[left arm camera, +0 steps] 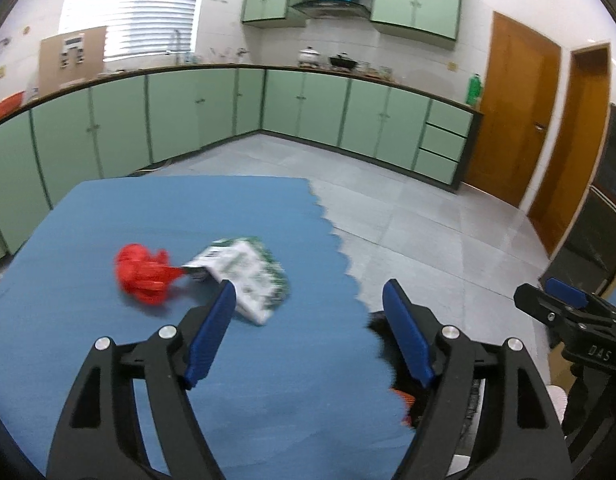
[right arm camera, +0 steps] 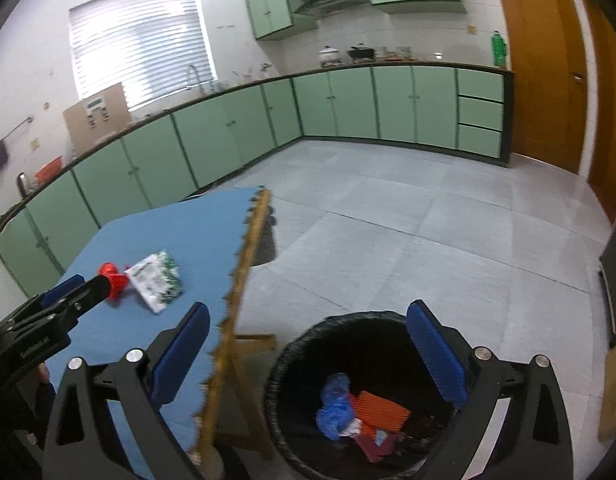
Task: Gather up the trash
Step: 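Return both tools to the table toward the red bag and milk carton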
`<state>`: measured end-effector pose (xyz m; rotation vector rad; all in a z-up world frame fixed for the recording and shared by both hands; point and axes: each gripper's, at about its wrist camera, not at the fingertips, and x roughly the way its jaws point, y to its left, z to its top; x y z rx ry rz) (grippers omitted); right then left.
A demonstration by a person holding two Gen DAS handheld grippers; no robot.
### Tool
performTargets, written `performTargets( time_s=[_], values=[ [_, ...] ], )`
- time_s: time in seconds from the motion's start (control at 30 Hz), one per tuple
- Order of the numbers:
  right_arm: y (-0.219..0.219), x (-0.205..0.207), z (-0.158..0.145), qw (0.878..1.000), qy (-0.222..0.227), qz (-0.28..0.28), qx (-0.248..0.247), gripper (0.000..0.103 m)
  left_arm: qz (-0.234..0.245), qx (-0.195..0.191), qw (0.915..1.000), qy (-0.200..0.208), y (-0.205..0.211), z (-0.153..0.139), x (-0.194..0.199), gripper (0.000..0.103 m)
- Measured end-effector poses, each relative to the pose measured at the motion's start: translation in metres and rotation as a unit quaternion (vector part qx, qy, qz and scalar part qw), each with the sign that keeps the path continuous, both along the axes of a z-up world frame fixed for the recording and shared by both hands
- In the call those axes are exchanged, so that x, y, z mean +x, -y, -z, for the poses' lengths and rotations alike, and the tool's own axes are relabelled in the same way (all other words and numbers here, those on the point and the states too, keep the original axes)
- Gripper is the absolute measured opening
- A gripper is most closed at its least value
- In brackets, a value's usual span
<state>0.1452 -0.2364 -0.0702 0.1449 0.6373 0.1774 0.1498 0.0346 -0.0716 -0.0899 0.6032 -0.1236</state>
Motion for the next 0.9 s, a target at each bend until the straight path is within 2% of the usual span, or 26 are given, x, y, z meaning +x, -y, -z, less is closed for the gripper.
performTargets(
  time_s=[0.4, 0.9],
  values=[
    [-0.069, 0.020, 0.000, 0.997, 0.003, -0.074, 0.008, 0.097, -0.062, 0.009, 0.9981, 0.002, -0.059, -0.007, -0.005, 0.074],
    [-0.134, 0.059, 0.019, 0.988, -0.007, -0.155, -0.015, 0.097, -0.114, 0.014, 0.9931, -0.022, -0.110, 0.010, 0.013, 0.074]
  ],
)
